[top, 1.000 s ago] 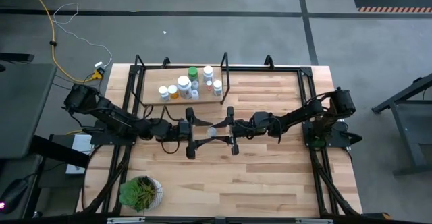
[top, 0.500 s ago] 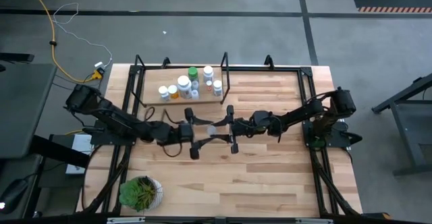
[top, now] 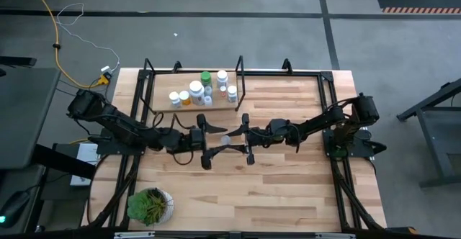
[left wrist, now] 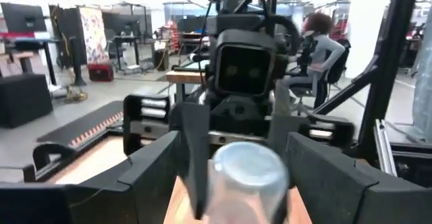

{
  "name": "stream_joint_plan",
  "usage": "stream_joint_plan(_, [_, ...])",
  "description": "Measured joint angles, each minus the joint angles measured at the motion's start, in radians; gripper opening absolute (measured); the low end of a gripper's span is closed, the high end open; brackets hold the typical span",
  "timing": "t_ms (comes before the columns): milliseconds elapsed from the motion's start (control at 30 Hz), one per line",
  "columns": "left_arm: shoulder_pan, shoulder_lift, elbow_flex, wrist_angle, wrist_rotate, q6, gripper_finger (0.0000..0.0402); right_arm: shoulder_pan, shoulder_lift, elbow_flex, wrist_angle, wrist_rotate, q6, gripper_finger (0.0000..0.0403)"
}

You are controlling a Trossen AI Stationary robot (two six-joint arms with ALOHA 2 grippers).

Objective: Pick and place medicine bottles onto shelf by color
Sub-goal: Adjust the small green pill bottle on the shelf

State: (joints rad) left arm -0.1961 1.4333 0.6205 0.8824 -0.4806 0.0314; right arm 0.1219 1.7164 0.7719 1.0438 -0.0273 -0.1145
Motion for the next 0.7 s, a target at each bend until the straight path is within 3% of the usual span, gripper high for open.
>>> stream_joint_plan(400, [0.029,0.049,0.018,0.01,0.02,-0.027,0.0249,0.0,0.0,-0.003,0.009,-0.002,-0.015,0.0149])
stream_joint_plan(700, [0.015,0.05,0.018,0.02,-0.01,0.024,0.0156,0.0,0.0,-0.002,0.013,0.002,-0.002,0.0149])
